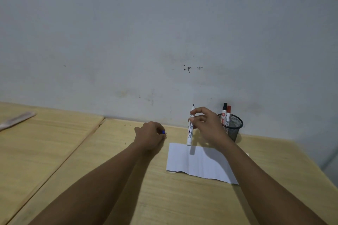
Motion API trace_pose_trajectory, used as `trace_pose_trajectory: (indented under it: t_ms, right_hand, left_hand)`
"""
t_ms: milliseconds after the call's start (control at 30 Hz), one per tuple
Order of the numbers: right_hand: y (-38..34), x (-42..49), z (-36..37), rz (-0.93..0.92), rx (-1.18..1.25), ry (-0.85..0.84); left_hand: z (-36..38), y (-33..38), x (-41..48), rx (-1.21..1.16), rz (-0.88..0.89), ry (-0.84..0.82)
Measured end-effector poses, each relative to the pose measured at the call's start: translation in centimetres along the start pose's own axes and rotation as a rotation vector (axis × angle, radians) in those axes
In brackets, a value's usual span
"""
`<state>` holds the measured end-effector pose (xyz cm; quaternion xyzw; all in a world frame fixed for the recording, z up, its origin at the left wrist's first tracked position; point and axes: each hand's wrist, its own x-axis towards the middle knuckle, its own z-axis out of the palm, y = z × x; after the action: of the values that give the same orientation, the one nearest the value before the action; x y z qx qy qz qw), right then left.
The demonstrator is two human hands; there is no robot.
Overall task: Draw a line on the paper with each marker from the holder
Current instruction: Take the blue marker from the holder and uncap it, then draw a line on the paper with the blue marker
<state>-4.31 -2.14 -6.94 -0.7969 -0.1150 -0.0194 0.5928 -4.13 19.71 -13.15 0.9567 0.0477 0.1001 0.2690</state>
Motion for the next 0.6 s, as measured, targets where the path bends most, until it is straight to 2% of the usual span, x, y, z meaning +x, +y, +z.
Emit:
trace_pose_trajectory:
  t_ms: [100, 167, 233, 300, 467, 600]
  right_hand:
    - [-0.1, 0.0, 0.1, 0.072, 0.168, 0.001]
    - [0.0, 0.1, 0.0, 0.146, 0.379, -0.012]
    - [0.3, 0.0, 0.1, 0.159, 0.472, -0.031]
    - [0.9, -0.2, 0.7, 0.13, 0.424, -0.053]
    - [2.9, -0.6, 3.9, 0.078, 0.187, -0.087]
    - [4.8, -0.2, 5.3, 0.058, 0.045, -0.141]
  left_hand:
    - [0.1, -0.2, -0.8, -0.005, 0.025, 0.043]
    - [0.4, -0.2, -2.1, -0.011, 0.112, 0.21]
    - [0.2, 0.1, -3.9, -0.024, 0.199, 0.309]
    - [-0.3, 0.3, -5.4, -0.032, 0.257, 0.263]
    - [-0.9, 0.3, -6.7, 0.073, 0.294, -0.017]
    - [-0.5, -0.4, -6.8, 0.127, 0.314, -0.087]
